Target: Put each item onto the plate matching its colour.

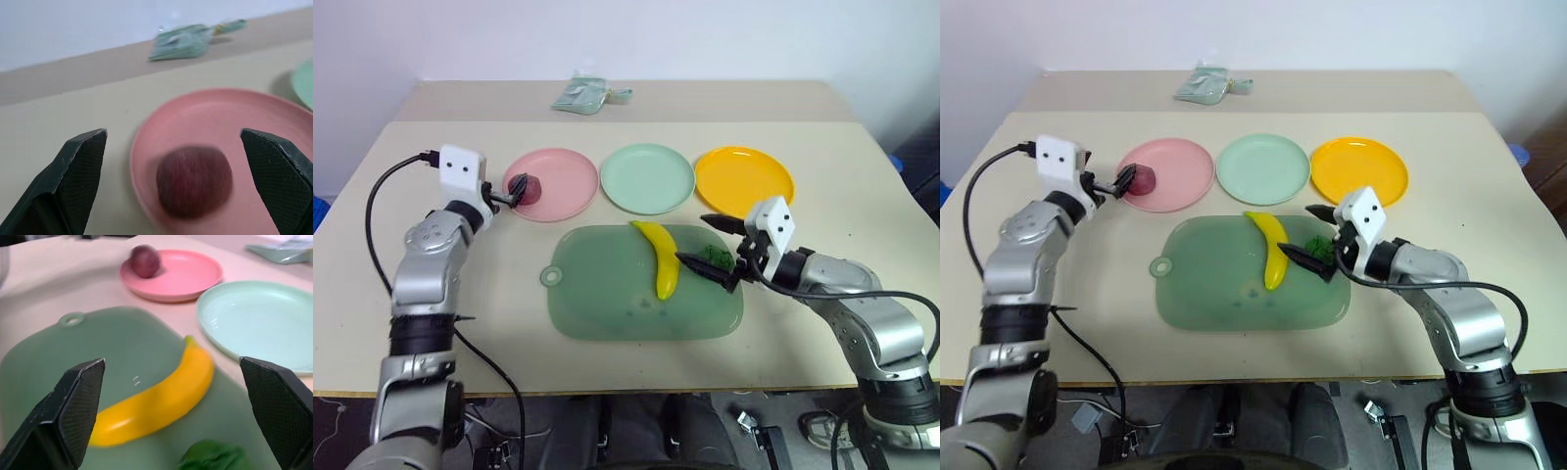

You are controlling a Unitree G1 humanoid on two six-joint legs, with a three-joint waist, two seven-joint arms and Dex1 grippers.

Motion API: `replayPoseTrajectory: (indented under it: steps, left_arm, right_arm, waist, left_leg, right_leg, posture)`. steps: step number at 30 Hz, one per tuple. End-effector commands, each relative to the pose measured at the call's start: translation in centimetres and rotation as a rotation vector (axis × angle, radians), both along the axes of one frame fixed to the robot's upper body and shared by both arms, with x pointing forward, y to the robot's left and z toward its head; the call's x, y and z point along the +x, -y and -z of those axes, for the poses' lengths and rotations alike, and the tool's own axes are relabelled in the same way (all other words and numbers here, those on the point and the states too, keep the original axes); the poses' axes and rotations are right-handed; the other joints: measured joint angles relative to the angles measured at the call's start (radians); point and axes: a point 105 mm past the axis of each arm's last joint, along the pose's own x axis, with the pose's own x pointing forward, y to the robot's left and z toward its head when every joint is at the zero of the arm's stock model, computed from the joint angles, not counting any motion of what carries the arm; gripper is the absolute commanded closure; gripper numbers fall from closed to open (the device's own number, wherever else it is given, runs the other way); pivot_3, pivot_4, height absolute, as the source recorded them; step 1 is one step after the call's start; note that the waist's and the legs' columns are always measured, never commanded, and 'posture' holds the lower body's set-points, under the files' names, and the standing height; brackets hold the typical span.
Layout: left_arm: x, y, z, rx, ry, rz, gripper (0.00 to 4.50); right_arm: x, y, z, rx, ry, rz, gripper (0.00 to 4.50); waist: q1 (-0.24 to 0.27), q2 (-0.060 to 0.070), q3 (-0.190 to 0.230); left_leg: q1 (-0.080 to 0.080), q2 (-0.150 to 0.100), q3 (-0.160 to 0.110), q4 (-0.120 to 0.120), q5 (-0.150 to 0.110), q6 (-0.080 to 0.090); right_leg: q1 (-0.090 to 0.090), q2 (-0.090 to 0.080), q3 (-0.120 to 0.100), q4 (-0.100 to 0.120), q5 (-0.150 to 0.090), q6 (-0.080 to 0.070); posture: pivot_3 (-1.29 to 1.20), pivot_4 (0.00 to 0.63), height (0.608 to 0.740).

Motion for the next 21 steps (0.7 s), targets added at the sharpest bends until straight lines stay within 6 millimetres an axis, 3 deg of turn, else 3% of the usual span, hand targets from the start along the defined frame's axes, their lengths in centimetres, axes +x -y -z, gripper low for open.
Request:
replayPoseTrajectory:
  steps: [1,5,9,13,21]
  left_arm:
    - [-4.5,3.9,-0.9,0.058,0.046,0.316,0.04]
    - [-9.2,8.4,2.4,0.082,-0.115,0.625,0.04]
    - [-11.5,11.2,3.6,0.072,-0.175,0.775,0.04]
    - [-12.0,12.7,3.6,0.040,-0.169,0.832,0.04]
    - [-12.1,12.9,4.0,0.057,-0.183,0.857,0.04]
  right_arm:
    - [0.3,-0.6,-0.4,-0.022,0.003,0.016,0.00]
    - [0.1,1.2,0.6,-0.112,0.008,0.001,0.00]
    - [-0.3,3.3,1.9,-0.195,-0.020,-0.003,0.00]
    - [0.2,4.8,2.9,-0.250,-0.018,0.045,0.00]
    - [0.4,5.3,3.9,-0.253,-0.033,0.074,0.00]
  waist:
    - [-0.002,0.000,0.000]
    - [0.007,0.000,0.000]
    - [0.003,0.000,0.000]
    - [0.000,0.001,-0.001]
    - [0.005,0.001,-0.001]
  left_leg:
    - [0.000,0.000,0.000,0.000,0.000,0.000]
    - [0.000,-0.001,-0.001,0.000,0.000,0.000]
    - [0.000,-0.001,-0.001,0.000,-0.001,0.001]
    - [0.000,-0.001,0.000,0.000,0.000,0.001]
    - [0.000,-0.001,0.000,0.001,-0.001,0.002]
  right_leg:
    - [0.000,0.000,0.000,0.000,0.000,0.000]
    - [0.001,-0.002,0.000,-0.001,0.000,0.000]
    - [0.001,-0.002,0.000,-0.001,0.000,-0.001]
    - [0.001,-0.001,0.001,0.000,0.000,-0.001]
    - [0.002,0.000,0.001,0.000,0.000,-0.001]
  posture:
    - [0.00,0.150,0.740]
    - [0.00,0.150,0.740]
    - [0.00,0.150,0.740]
    - [0.00,0.150,0.740]
    - [0.00,0.150,0.740]
